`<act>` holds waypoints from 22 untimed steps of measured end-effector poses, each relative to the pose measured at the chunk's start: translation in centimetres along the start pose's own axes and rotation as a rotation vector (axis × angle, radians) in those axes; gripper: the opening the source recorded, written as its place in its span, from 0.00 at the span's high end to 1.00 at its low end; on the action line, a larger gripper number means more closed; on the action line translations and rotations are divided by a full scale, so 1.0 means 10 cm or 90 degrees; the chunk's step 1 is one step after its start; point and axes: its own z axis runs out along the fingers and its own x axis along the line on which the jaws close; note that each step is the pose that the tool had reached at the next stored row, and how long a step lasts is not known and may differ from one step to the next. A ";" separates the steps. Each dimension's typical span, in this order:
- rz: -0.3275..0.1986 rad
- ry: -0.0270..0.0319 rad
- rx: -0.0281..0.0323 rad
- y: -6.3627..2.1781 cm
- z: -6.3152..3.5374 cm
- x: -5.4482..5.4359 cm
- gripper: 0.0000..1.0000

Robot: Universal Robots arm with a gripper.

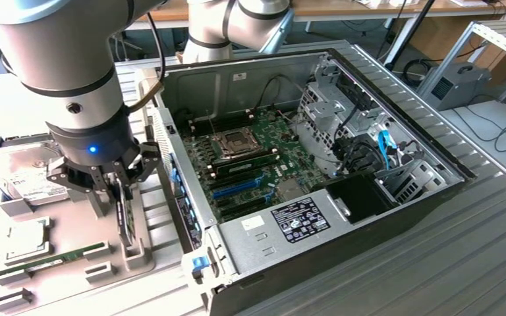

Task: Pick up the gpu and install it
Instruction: 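Pick up the gpu and move the gpu toward the slot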

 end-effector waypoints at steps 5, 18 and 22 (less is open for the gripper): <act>0.000 0.0000 0.0000 0.001 -0.018 0.00 0.74; 0.000 0.0000 0.0001 0.004 -0.092 0.00 0.74; 0.000 0.0000 0.0000 0.005 -0.112 0.00 0.74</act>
